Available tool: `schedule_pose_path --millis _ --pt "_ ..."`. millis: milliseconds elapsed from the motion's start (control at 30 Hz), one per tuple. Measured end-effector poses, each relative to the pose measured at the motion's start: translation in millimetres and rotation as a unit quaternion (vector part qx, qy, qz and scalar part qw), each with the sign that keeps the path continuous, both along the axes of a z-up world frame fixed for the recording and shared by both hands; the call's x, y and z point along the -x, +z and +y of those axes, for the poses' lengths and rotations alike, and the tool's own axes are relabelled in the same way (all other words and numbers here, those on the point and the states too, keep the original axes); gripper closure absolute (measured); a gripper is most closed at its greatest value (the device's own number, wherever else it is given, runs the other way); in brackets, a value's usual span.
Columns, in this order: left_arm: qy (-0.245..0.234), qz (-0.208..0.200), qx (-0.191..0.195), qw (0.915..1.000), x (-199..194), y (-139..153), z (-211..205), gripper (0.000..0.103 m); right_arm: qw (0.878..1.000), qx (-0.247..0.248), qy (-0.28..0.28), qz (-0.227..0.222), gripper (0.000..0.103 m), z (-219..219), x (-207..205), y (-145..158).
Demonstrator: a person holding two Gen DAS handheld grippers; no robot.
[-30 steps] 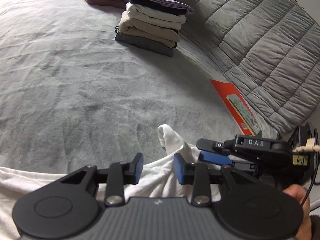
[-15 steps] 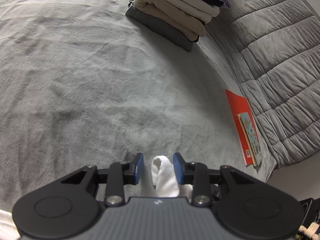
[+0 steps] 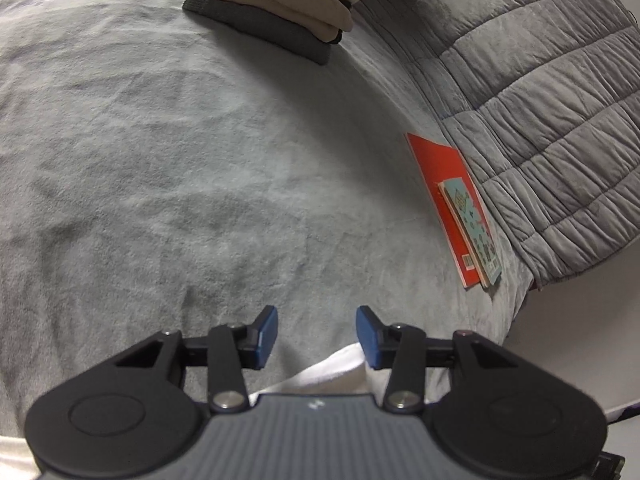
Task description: Fold clothes
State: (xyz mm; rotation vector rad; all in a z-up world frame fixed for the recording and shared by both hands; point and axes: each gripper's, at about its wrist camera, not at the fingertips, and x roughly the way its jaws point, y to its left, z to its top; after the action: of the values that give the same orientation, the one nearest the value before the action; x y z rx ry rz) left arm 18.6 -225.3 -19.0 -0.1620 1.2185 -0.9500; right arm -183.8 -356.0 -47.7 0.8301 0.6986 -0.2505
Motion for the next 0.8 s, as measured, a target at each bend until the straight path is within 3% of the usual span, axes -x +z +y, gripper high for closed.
schedule_pose_path --millis 67,133,267,300,333,400,600,700,800 --pt "-0.030 -0.016 -0.005 0.9994 7 5 -9 0.055 1.000 -0.010 -0.003 -0.004 0.094 -3 1 -4" --pt "-0.060 -0.037 -0.012 0.9974 16 11 -17 0.047 0.999 -0.029 -0.011 -0.016 0.092 -9 4 -5" --pt "-0.095 -0.093 -0.048 0.9900 32 16 -31 0.047 0.997 -0.066 -0.024 -0.031 0.091 -15 6 -11" --pt "-0.095 -0.107 -0.060 0.9878 35 15 -33 0.054 0.997 -0.069 -0.025 -0.034 0.090 -16 6 -11" --pt "-0.095 -0.113 -0.069 0.9866 37 14 -34 0.078 0.997 -0.069 -0.025 -0.038 0.089 -15 6 -11" --pt "-0.087 -0.115 -0.081 0.9863 38 14 -31 0.101 0.997 -0.059 -0.018 -0.045 0.093 -12 4 -6" --pt "-0.030 -0.144 -0.045 0.9882 48 43 19 0.102 0.996 -0.042 0.041 -0.065 0.096 4 4 9" --pt "0.001 -0.143 -0.043 0.9889 54 48 53 0.102 0.996 -0.022 0.071 -0.055 0.096 14 3 14" --pt "0.025 -0.124 -0.067 0.9898 58 32 84 0.102 0.995 -0.001 0.099 -0.030 0.096 27 1 11"
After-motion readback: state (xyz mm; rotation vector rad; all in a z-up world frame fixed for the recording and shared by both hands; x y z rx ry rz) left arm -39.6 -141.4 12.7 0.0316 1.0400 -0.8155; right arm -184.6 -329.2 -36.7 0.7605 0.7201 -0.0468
